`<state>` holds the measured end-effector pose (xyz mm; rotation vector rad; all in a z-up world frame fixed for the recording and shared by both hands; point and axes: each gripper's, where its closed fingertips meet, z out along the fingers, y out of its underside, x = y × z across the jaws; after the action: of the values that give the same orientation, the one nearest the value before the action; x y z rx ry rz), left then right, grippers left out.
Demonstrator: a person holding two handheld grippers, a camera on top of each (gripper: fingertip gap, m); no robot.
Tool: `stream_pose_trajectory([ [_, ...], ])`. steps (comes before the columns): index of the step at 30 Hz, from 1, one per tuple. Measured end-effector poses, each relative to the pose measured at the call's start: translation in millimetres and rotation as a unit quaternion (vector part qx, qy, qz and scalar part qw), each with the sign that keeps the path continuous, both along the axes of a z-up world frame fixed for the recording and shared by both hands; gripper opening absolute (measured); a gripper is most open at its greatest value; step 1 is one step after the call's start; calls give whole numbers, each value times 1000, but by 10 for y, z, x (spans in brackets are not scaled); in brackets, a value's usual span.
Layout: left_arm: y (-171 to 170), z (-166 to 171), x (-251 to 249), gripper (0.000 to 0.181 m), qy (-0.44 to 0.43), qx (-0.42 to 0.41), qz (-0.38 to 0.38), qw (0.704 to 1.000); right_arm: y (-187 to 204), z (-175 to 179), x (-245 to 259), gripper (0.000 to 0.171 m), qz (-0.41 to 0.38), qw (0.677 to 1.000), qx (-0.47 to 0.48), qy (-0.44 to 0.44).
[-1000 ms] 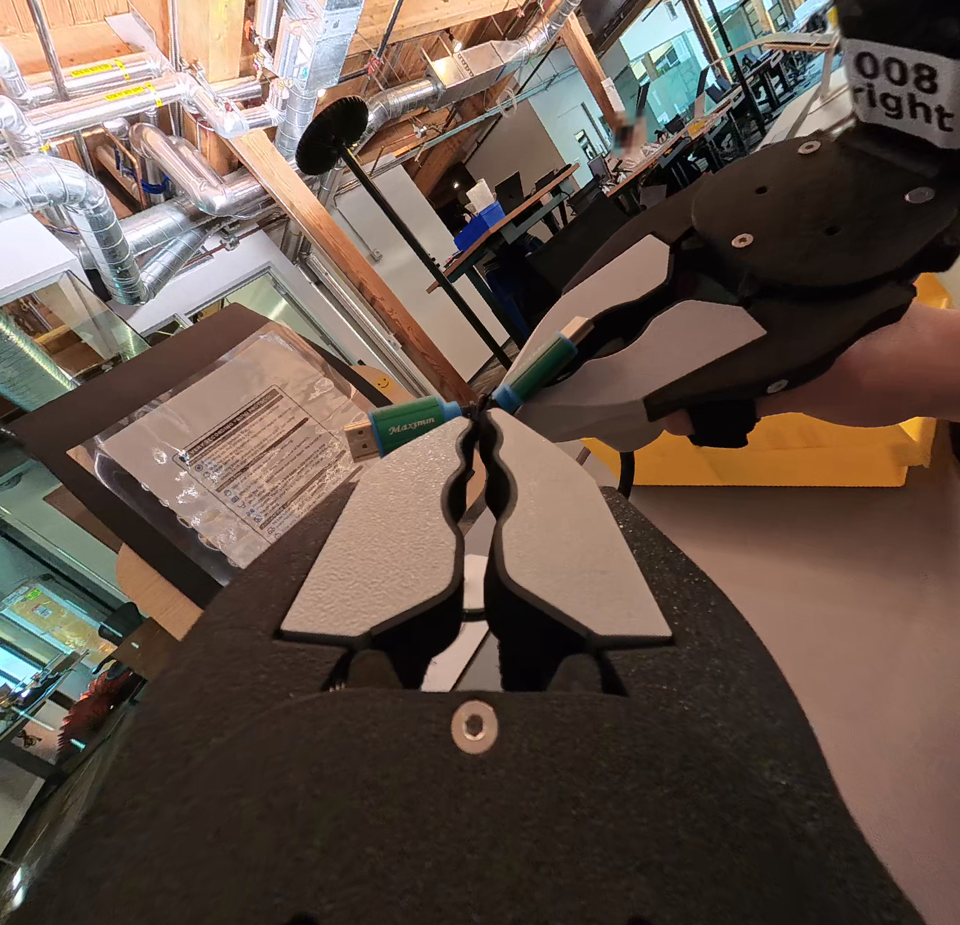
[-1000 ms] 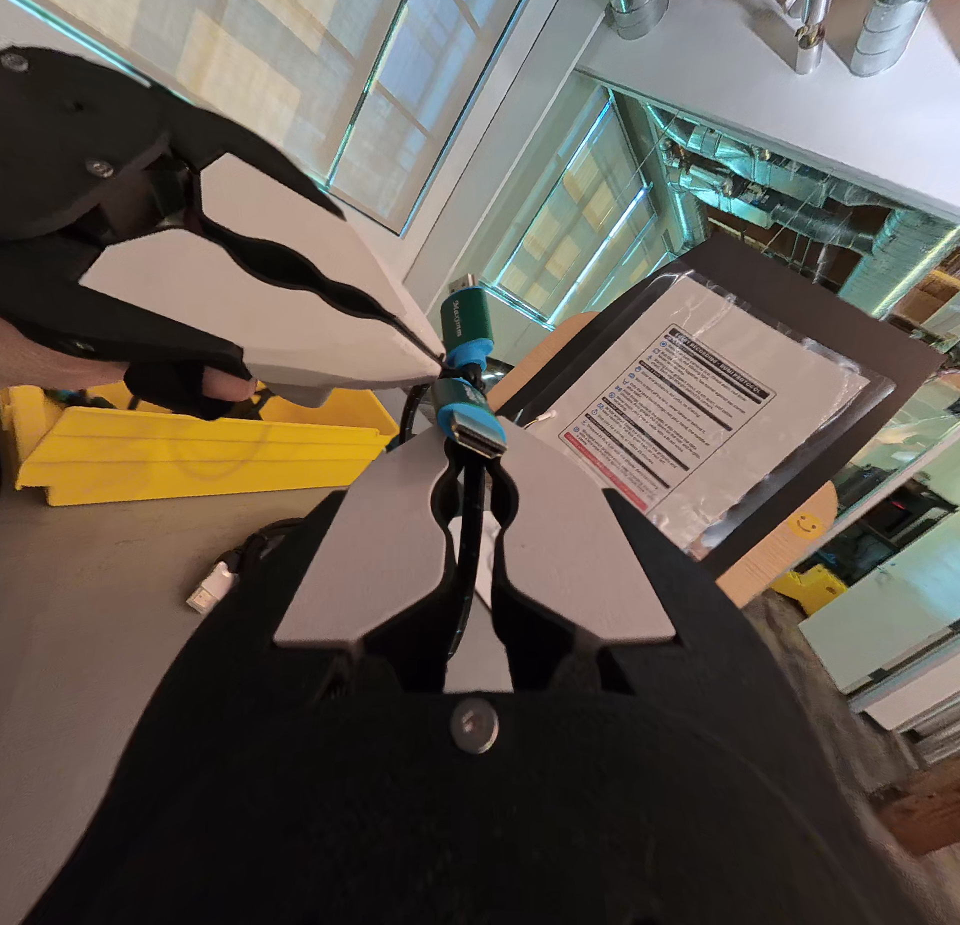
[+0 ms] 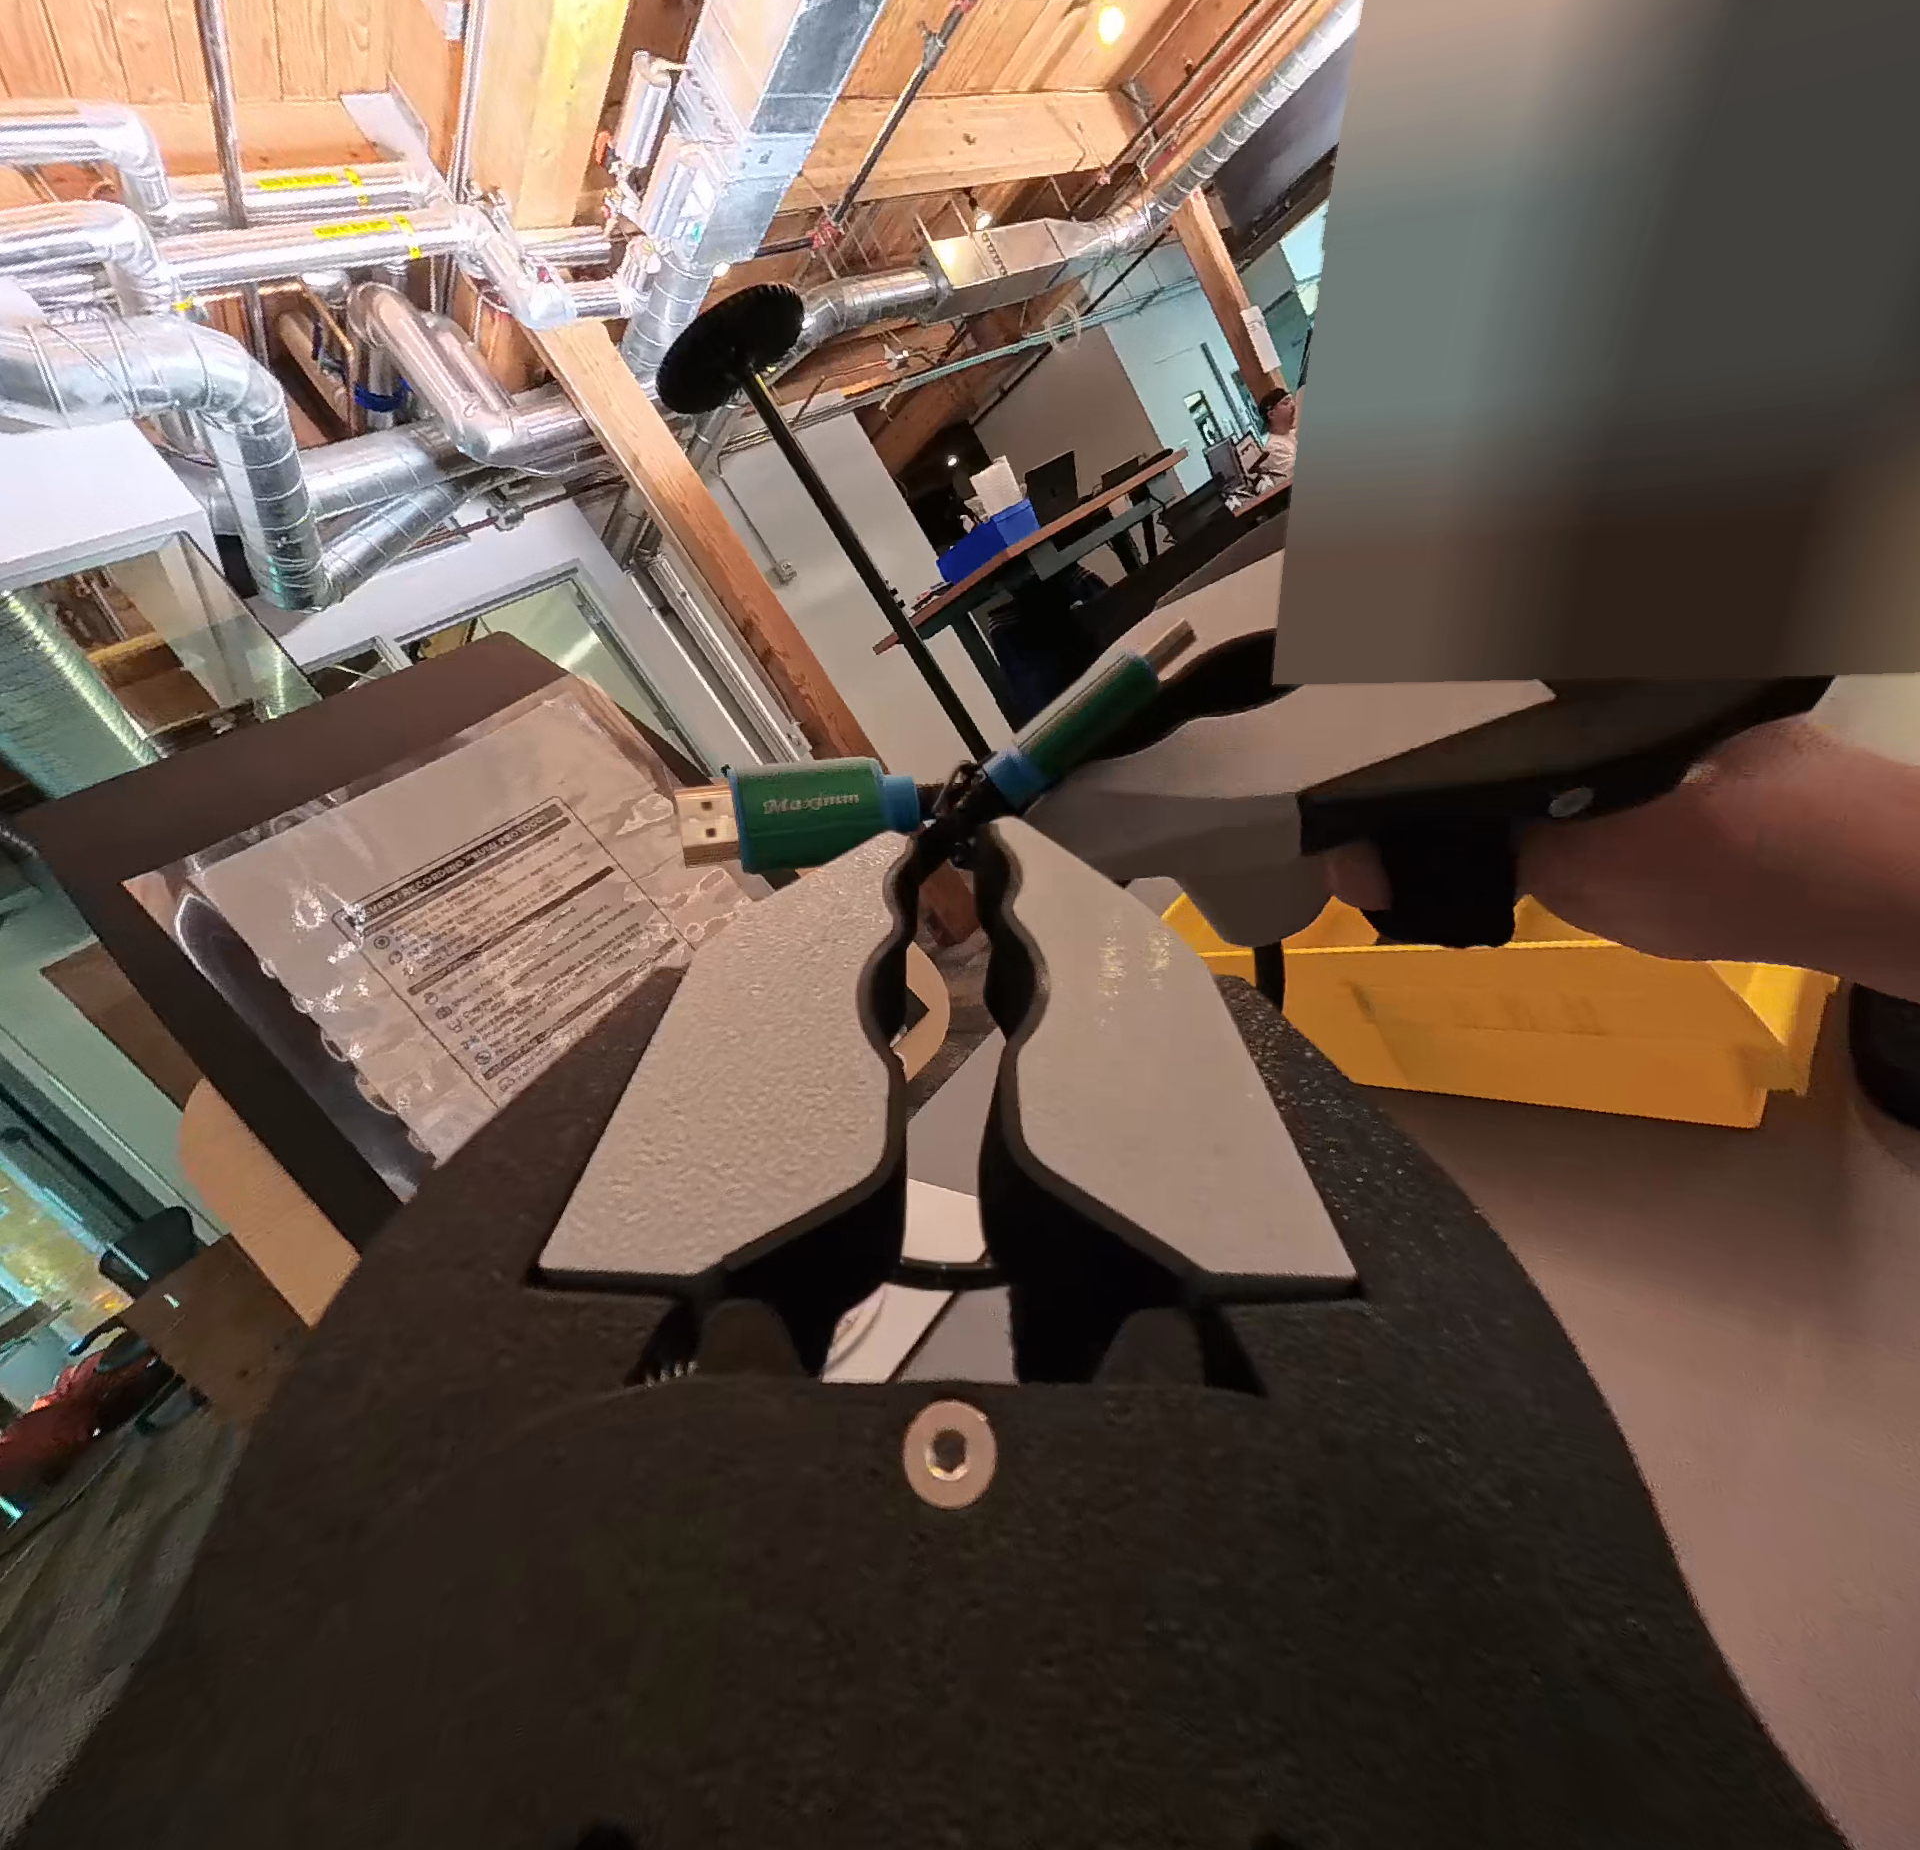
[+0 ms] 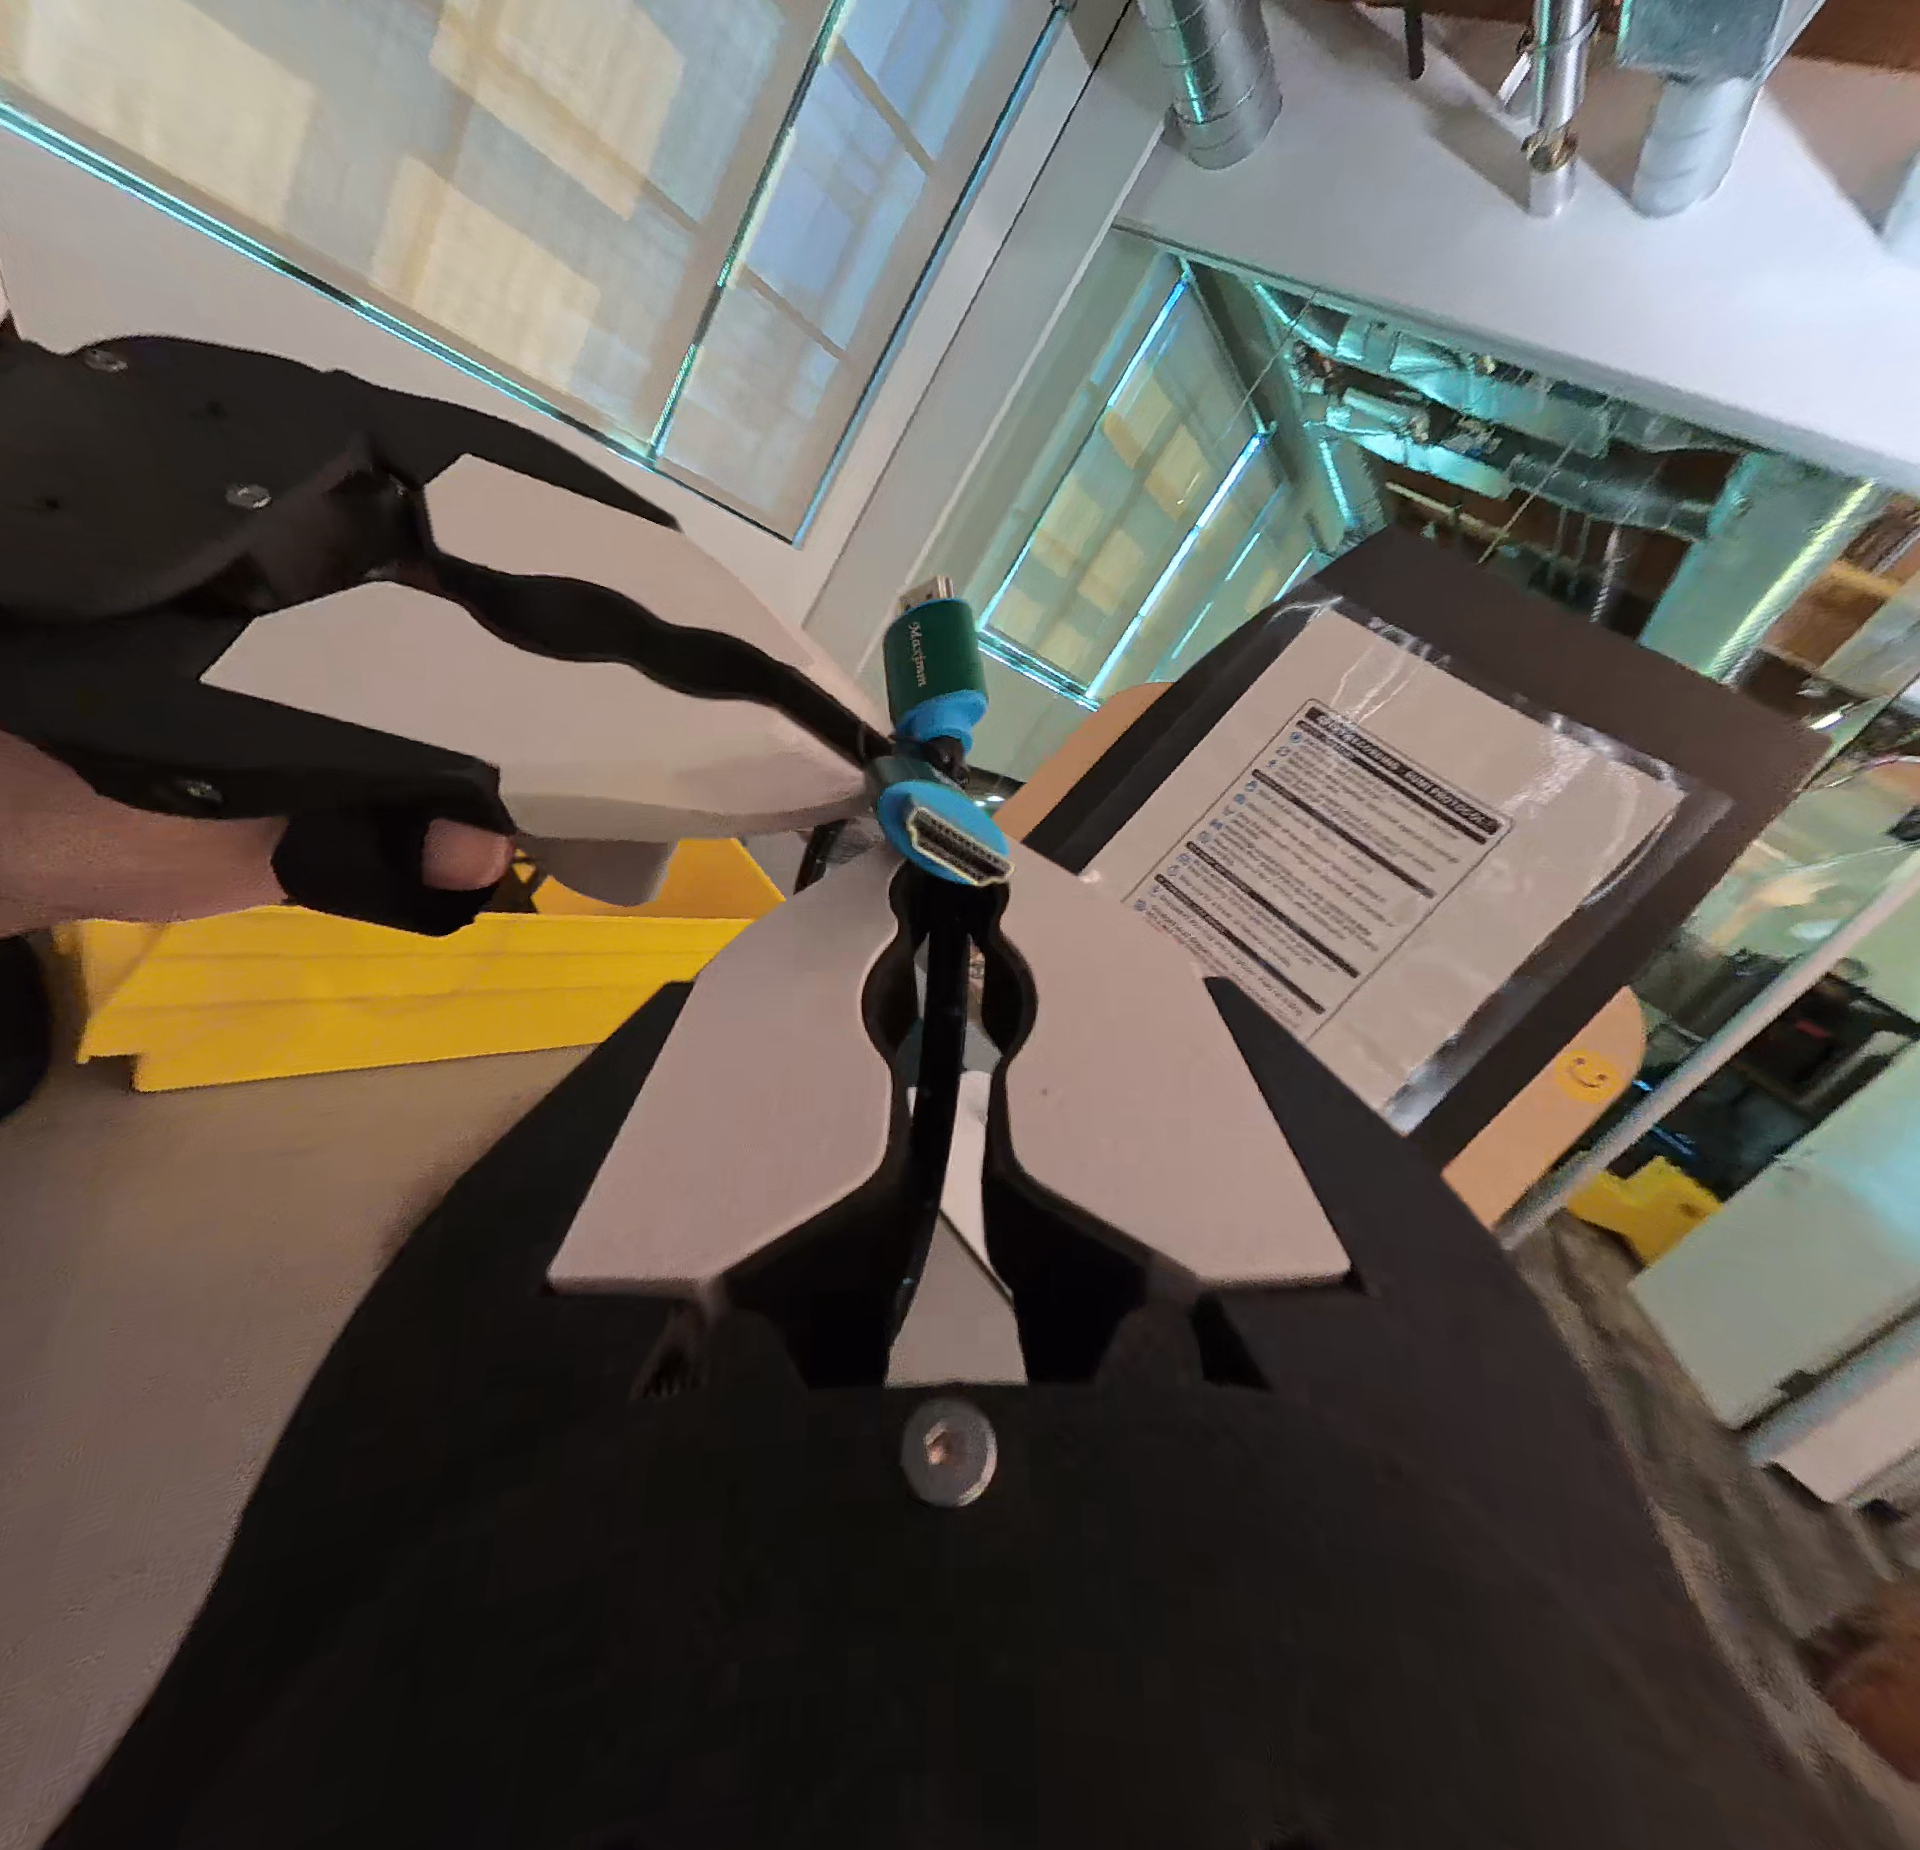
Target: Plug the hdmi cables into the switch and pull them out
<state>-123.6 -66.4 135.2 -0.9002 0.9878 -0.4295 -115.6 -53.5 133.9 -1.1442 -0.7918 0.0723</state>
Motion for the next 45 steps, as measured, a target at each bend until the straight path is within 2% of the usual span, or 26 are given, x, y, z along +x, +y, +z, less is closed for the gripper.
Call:
stream_pose_trajectory([
  [1,5,-5,1,9,1,-1,1,1000,5,-3,1,8,-7,1000,4,-5],
  [8,15,-15,-3,3,22,47,36,998,16,-16,-4,8,-18,1000,3,-10],
  [14,-32,-30,-5,1,55,111,41,992,-1,-62,-34,8,81,985,-139,63],
  [17,-86,-24,-13,1,64,138,33,988,-44,-83,-60,8,155,953,-232,121],
  [21,-113,-60,-9,1,89,166,33,982,-67,-142,-78,8,215,910,-316,163],
  [25,-127,-144,-1,1,133,188,24,973,-92,-243,-90,8,271,851,-406,193],
  [27,-114,-164,-12,1,146,176,19,973,-96,-272,-104,8,301,818,-439,217],
  [28,-97,-159,-19,0,141,154,14,978,-79,-269,-110,8,307,815,-437,225],
  [30,-63,-149,-18,1,116,82,-12,990,-30,-244,-103,8,293,848,-390,207],
  [32,-27,-104,-34,0,77,-1,-44,996,58,-190,-23,8,231,908,-306,172],
  [34,-22,-14,-75,2,28,-73,-81,994,96,-80,97,8,164,957,-204,129],
  [36,-22,34,-101,2,-9,-155,-121,980,48,55,180,8,118,983,-103,91],
  [39,-103,57,-60,2,-48,-260,-199,944,-96,204,222,8,89,994,17,55],
  [43,-216,75,24,4,-76,-313,-252,913,-202,254,253,8,60,991,120,18],
  [45,-263,69,78,14,-85,-340,-266,898,-263,267,243,8,51,984,169,0],
])
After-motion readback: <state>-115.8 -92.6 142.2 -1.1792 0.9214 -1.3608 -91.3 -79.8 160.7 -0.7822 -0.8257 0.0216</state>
